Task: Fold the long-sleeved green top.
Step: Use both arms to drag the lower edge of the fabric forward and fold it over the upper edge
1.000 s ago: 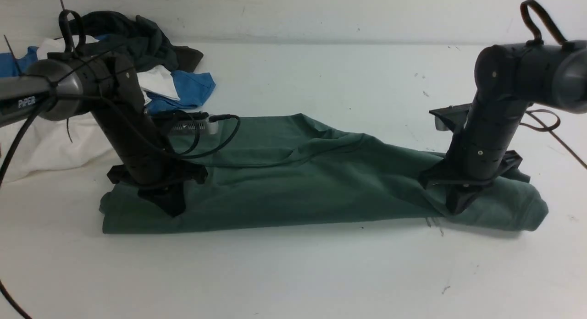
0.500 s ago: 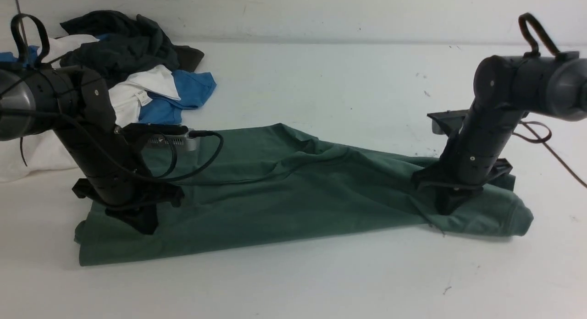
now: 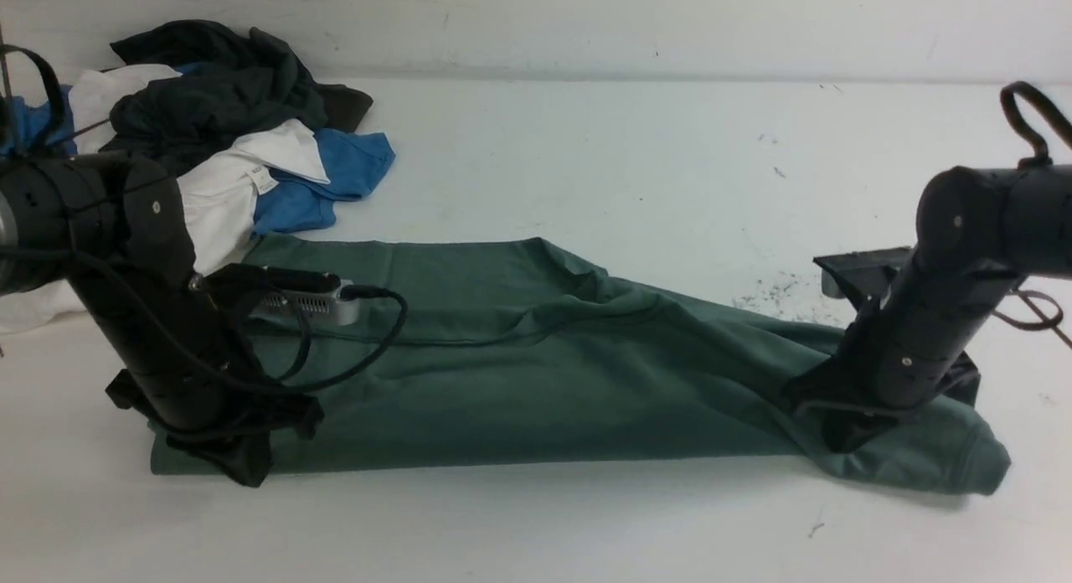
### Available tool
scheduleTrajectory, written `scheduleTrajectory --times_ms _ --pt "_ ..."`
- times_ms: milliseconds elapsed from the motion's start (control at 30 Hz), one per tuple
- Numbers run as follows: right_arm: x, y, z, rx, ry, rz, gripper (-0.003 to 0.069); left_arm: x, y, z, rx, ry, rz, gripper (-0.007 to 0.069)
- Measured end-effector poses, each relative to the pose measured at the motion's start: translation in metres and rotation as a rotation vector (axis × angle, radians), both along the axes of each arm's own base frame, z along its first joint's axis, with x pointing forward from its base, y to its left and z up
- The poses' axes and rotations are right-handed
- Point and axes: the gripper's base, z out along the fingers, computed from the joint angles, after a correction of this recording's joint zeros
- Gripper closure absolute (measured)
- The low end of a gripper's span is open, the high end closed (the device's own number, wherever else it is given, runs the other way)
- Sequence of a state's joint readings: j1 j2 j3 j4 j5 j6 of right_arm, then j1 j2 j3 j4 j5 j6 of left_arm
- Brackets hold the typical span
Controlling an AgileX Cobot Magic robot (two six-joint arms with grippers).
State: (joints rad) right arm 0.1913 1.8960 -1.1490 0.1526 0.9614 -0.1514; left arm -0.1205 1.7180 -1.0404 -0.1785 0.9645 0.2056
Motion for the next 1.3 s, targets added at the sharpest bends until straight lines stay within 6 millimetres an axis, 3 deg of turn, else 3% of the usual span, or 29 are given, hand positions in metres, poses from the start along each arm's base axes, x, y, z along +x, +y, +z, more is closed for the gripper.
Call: scheduleTrajectory --times_ms 267,367,433,567,733,767,967,1167,1200,1300 --pt "-0.06 -0.01 0.005 -0.009 0.127 -0.025 0.0673 -0.04 0.005 0.006 0.002 0.021 0.003 0.0629" --pt "-0.07 -0.013 0.013 -0.022 0.12 -0.017 0.0673 -0.046 0.006 0.019 -0.003 -0.021 0.004 0.0629" --pt "-0.072 -0.014 0.026 -0.019 0.077 -0.014 0.0673 -0.049 0.006 0.038 -0.017 -0.098 0.007 0.0629" --pt "-0.067 -0.013 0.049 -0.006 0.043 -0.009 0.0673 -0.036 0.0 0.079 -0.076 -0.229 0.023 0.0629" --pt "-0.062 -0.011 0.06 0.009 0.044 -0.01 0.0673 -0.007 -0.005 0.097 -0.101 -0.261 0.014 0.0629" --pt "-0.061 -0.01 0.062 0.019 0.042 -0.014 0.0673 0.012 -0.007 0.096 -0.102 -0.255 0.011 0.0629" --pt "-0.06 -0.008 0.064 0.032 0.038 -0.019 0.0673 0.065 -0.014 0.072 -0.097 -0.217 0.012 0.0629" --pt "-0.06 -0.008 0.064 0.031 0.037 -0.015 0.0673 0.116 -0.019 0.014 -0.08 -0.16 0.02 0.0629" --pt "-0.06 -0.008 0.064 0.031 0.037 -0.015 0.0673 0.116 -0.019 0.014 -0.079 -0.162 0.02 0.0629" --pt "-0.06 -0.008 0.064 0.033 0.035 -0.014 0.0673 0.137 -0.02 -0.014 -0.055 -0.149 0.02 0.0629"
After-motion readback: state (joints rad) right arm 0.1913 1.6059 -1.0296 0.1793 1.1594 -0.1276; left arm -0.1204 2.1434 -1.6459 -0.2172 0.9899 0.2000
